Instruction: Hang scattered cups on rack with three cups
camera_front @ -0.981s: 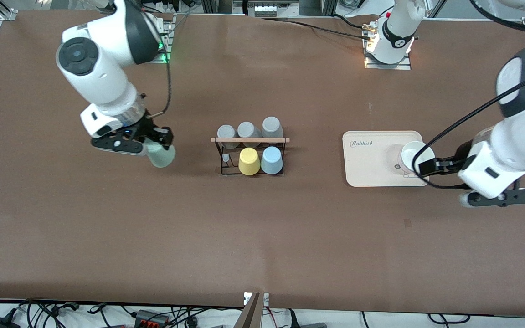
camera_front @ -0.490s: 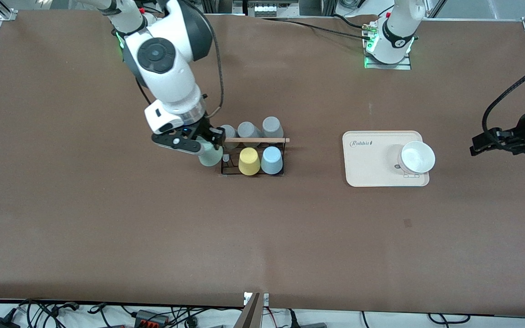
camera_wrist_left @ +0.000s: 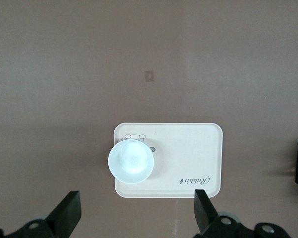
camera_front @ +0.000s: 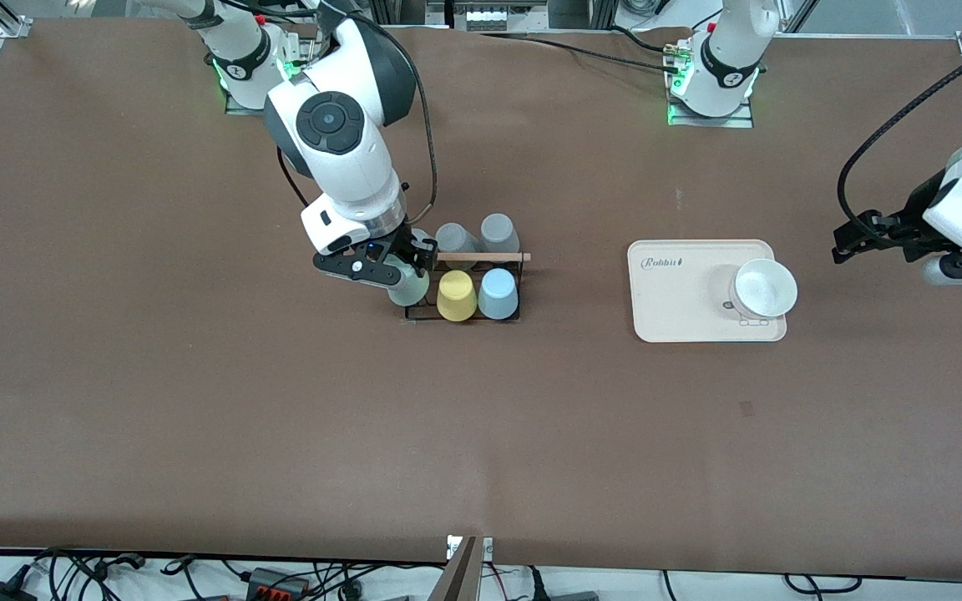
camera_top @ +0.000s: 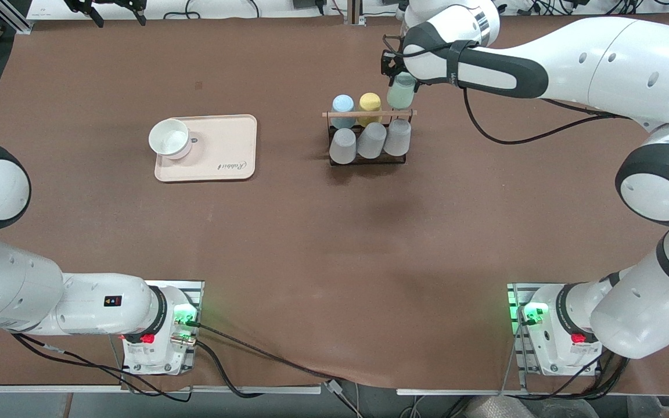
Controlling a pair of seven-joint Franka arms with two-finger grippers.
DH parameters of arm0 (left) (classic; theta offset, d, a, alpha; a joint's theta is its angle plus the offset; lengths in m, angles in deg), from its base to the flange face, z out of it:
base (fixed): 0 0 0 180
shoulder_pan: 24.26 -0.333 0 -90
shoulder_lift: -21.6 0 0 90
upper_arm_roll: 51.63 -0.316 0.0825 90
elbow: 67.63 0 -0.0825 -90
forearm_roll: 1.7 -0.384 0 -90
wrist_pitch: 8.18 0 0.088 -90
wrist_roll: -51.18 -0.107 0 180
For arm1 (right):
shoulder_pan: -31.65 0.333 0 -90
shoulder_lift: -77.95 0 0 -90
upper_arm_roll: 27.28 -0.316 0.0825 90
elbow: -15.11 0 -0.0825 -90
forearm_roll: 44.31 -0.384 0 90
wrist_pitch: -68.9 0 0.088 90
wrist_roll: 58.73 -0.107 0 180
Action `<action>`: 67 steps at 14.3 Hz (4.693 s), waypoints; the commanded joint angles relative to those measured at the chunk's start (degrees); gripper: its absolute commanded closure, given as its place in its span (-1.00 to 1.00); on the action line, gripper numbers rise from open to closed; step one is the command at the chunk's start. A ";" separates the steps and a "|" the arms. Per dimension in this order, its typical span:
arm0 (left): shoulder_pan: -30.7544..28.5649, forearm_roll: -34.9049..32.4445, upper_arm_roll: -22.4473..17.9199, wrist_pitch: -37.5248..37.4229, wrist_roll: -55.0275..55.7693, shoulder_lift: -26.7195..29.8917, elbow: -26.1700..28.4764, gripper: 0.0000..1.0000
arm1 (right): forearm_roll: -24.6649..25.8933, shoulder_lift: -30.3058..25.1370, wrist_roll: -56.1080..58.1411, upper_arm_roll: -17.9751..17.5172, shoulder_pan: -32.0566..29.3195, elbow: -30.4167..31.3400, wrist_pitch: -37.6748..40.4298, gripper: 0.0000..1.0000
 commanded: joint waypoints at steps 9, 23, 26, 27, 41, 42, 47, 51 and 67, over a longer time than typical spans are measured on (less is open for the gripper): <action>-1.21 -0.44 0.26 -0.01 0.14 1.90 1.39 -1.00 | 0.68 3.29 -0.82 0.51 0.92 -0.76 -1.03 0.62; -0.68 -0.97 0.35 -0.81 -0.30 1.81 -0.19 -1.00 | 1.91 6.63 -0.74 0.51 1.45 -0.58 -3.05 0.56; -0.77 -0.97 0.35 0.52 -0.30 1.81 -0.02 -1.00 | 1.91 6.63 -0.74 0.51 1.36 -0.23 -3.14 0.45; -0.77 -0.88 0.35 0.43 -0.30 1.81 0.07 -1.00 | 1.91 6.63 -0.74 0.51 1.36 -0.23 -3.14 0.40; -1.12 -1.06 0.35 0.25 -0.30 1.90 0.16 -1.00 | 1.91 7.59 -0.82 0.51 1.45 -0.23 -3.84 0.21; -1.12 -1.06 0.35 0.51 -0.30 1.90 0.16 -1.00 | 1.91 7.60 -0.82 0.51 1.45 -0.23 -4.01 0.21; -1.29 -0.35 0.35 0.78 -0.30 1.81 0.25 -1.00 | 1.91 8.04 -0.82 0.51 1.45 -0.23 -4.81 0.05; -1.21 -0.35 0.35 1.74 -0.30 1.90 0.51 -1.00 | 1.91 8.04 -0.82 0.51 1.45 -0.23 -4.81 -0.32; -0.68 -0.97 0.44 -1.07 -0.30 1.90 -0.28 -1.00 | 1.30 4.88 0.23 0.42 1.27 -0.58 -2.44 -0.66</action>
